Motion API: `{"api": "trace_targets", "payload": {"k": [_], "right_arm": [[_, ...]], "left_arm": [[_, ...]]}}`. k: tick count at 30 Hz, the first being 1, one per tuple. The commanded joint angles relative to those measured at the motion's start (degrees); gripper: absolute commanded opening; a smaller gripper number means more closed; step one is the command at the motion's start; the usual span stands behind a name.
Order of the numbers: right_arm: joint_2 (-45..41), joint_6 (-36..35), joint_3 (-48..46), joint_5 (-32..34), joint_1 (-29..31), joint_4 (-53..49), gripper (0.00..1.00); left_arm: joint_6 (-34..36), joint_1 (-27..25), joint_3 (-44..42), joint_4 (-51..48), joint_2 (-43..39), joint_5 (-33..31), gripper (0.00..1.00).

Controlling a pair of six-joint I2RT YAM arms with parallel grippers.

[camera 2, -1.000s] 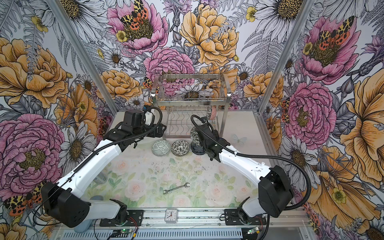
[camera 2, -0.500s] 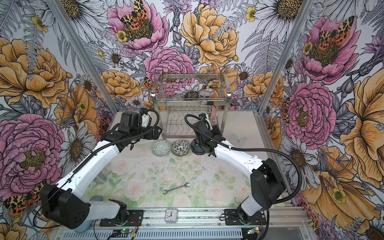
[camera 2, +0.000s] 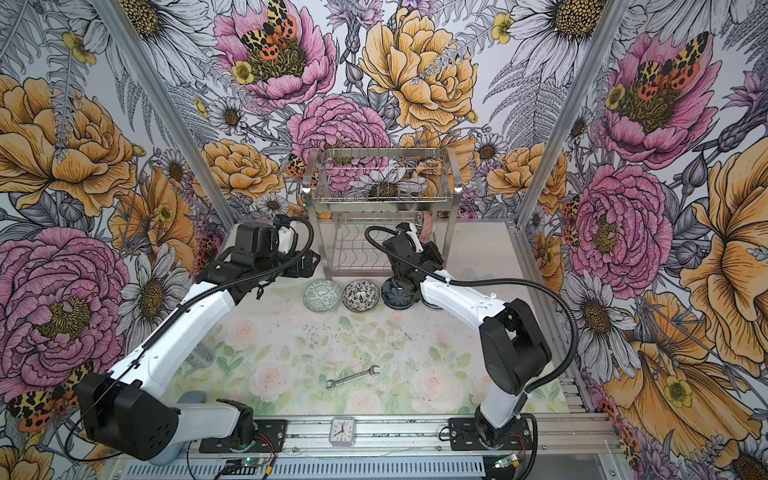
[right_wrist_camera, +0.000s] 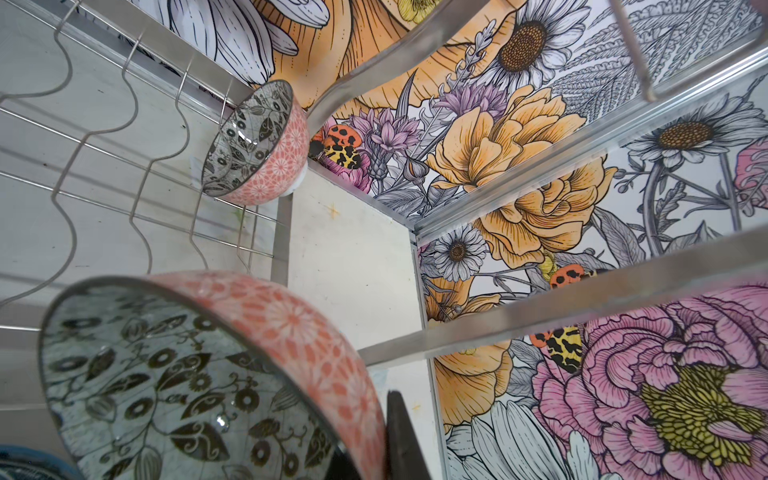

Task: Load the bowls into the dish rack
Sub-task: 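Carry the bowl into the rack with the right gripper beside the pink bowl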

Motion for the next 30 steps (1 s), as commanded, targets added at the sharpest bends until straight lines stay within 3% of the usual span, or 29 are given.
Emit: {"api": "trace_targets", "payload": {"k": [1, 7, 14, 30], "right_arm": [[2.2, -4.5, 3.8, 3.9, -0.8, 5.7, 0.00], [7.4, -10.7, 6.8, 5.4, -1.5, 10.1, 0.00], [12.3, -23.5, 7.6, 8.0, -2.3, 22.4, 0.00], [20.2, -33.6, 9.7, 9.4, -5.1, 31.7, 0.00]], "left_arm": [[0.3, 0.8, -0.4, 0.1, -1.1, 1.8, 0.99], [0.4, 0.8, -0.2, 0.1, -1.1, 2.2, 0.99], [0.3, 0.9, -0.2, 0.1, -1.3, 2.6, 0.99], [0.1, 1.1, -0.2, 0.1, -1.4, 2.9, 0.99]]}}
